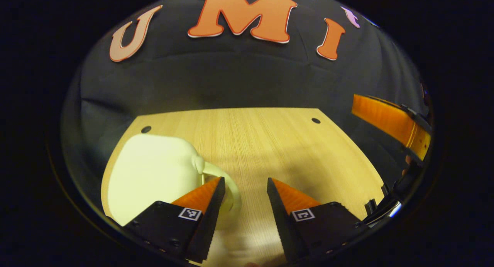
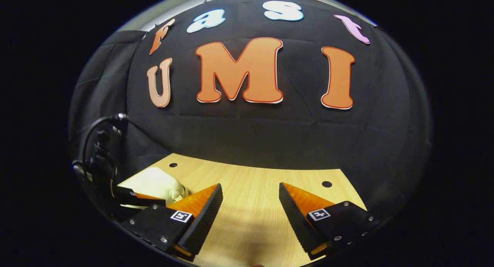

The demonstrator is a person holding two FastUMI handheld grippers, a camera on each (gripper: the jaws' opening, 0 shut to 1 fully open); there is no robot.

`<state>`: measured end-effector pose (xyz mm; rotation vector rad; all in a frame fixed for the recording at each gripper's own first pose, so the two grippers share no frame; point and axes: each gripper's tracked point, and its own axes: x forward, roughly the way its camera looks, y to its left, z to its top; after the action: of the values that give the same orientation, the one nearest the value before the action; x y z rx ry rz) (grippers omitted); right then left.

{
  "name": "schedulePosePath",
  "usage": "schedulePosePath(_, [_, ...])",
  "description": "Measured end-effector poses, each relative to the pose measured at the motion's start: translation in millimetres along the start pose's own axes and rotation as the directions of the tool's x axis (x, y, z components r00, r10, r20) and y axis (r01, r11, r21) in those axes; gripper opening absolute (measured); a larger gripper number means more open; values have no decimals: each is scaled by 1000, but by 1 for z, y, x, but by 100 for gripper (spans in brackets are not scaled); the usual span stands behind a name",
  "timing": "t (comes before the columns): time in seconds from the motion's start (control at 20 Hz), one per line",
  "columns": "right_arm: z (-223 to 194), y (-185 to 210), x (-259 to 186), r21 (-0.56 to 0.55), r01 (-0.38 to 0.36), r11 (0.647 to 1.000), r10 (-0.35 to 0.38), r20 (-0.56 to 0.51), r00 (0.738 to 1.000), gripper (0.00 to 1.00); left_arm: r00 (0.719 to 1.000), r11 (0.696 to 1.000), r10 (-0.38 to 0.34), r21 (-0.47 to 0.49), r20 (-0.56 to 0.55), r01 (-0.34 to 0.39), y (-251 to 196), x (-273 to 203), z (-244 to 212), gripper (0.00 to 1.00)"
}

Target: First open the suitcase, pack the skin care products into it, and then close the suitcase.

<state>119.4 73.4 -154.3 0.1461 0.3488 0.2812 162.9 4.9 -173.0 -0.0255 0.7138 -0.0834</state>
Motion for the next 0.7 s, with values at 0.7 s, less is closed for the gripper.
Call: schedulePosePath(0.7, [47,-2,-18,-39,-6,999,13,177,984,93,842,989,148,-97,519,-114,11,-94,148,98])
